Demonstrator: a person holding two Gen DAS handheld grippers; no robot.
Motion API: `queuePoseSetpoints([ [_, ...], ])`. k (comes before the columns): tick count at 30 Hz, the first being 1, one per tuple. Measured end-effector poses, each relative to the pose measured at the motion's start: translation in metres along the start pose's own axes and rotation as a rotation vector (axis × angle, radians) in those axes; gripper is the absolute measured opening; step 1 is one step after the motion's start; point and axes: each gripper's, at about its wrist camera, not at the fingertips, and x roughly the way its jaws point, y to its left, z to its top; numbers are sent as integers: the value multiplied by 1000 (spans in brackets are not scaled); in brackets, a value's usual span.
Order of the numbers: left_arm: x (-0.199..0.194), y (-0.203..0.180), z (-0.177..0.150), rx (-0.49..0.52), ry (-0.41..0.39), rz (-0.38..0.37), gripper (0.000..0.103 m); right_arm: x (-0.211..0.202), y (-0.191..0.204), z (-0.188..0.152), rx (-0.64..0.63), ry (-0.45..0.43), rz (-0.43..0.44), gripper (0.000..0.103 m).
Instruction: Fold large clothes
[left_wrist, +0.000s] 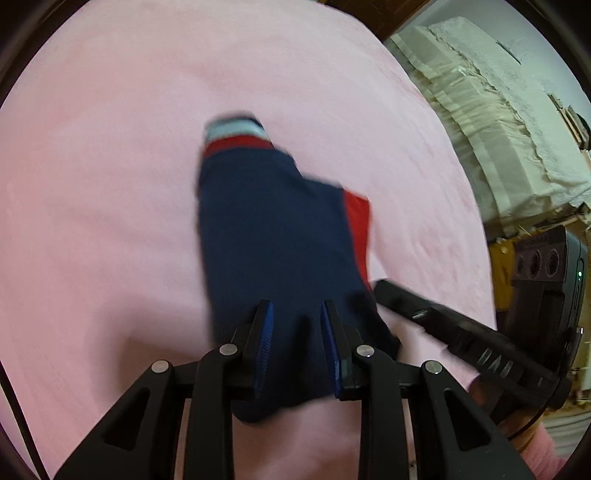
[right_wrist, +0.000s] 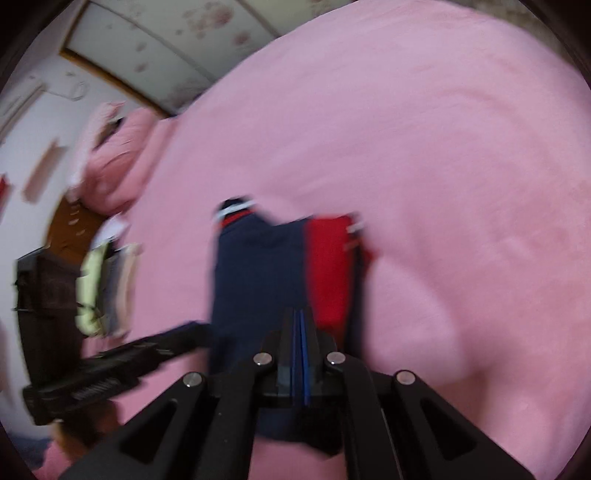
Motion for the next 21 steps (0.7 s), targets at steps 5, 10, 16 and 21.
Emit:
queuePoseSetpoints([
  [5, 4, -12, -27, 26, 32, 130, 24, 15, 3, -41, -49, 114, -167, 1],
  [10, -7, -25, -43, 26, 60, 232, 56, -8, -3, -55, 13, 143, -157, 2],
  [16, -19, -30, -63, -32, 112, 369, 68, -39, 14, -69, -16, 198, -194, 18],
  [21, -36, -39, -68, -48, 95, 416, 87, -49, 32, -66, 14, 176, -254, 65],
])
